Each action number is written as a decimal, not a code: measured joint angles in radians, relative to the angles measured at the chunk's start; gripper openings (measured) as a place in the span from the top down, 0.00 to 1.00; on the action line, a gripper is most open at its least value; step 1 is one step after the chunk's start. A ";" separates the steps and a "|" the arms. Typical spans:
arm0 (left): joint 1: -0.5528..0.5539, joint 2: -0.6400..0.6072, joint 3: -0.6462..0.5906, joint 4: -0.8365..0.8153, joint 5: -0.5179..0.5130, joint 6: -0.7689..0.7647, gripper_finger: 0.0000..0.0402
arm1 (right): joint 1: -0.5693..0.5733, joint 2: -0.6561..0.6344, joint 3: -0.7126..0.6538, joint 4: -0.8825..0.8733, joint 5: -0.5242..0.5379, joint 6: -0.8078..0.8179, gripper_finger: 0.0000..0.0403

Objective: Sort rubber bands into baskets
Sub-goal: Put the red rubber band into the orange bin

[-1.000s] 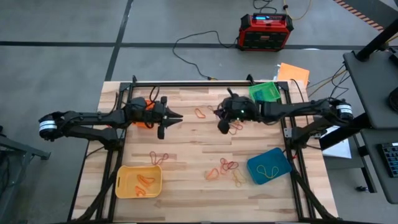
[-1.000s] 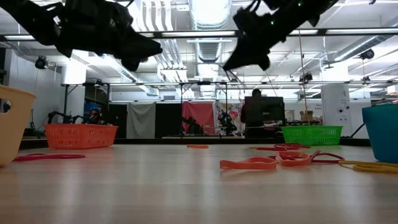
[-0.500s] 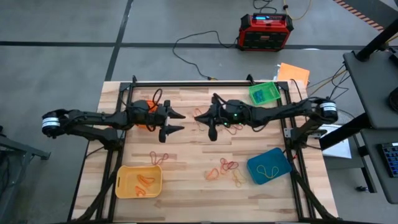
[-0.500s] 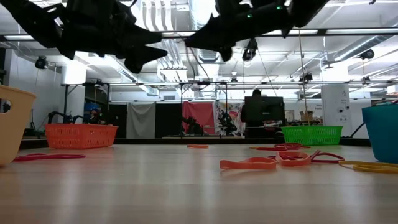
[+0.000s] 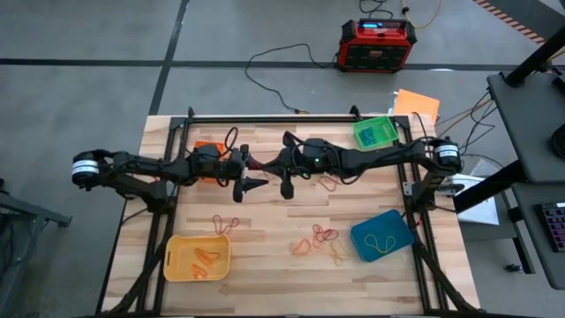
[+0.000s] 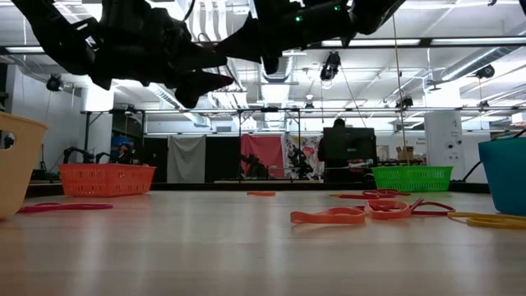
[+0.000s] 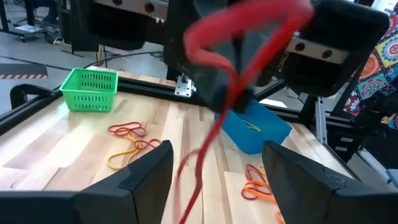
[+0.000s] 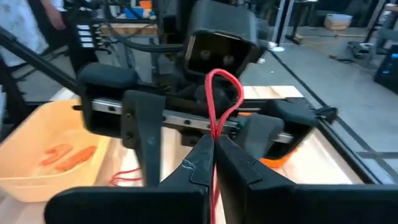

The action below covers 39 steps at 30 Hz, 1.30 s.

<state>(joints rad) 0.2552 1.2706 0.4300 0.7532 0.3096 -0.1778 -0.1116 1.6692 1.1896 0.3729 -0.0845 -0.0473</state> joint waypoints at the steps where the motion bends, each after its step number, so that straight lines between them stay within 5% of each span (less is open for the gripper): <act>1: 0.000 0.001 0.000 0.000 0.000 0.000 0.44 | 0.000 -0.003 -0.003 -0.001 0.015 -0.003 0.98; 6: 0.000 0.001 0.000 0.004 0.005 0.000 0.60 | 0.000 -0.005 -0.005 0.008 0.034 -0.030 0.98; 13: -0.001 -0.002 0.000 0.022 0.015 -0.001 0.97 | -0.004 -0.002 -0.010 0.030 0.034 -0.037 0.98; 24: -0.006 -0.015 0.024 0.007 0.024 -0.048 1.00 | -0.025 -0.005 -0.017 0.028 0.033 0.066 0.94; 34: -0.005 -0.082 0.157 -0.391 0.002 -0.039 1.00 | -0.066 -0.007 -0.018 -0.039 0.031 0.127 0.68; 39: -0.004 -0.149 0.232 -0.800 -0.124 -0.033 1.00 | -0.087 -0.023 -0.018 -0.125 0.032 0.127 0.59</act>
<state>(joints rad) 0.2516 1.1215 0.6619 -0.0468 0.1860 -0.2108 -0.1988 1.6465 1.1713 0.2475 -0.0528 0.0797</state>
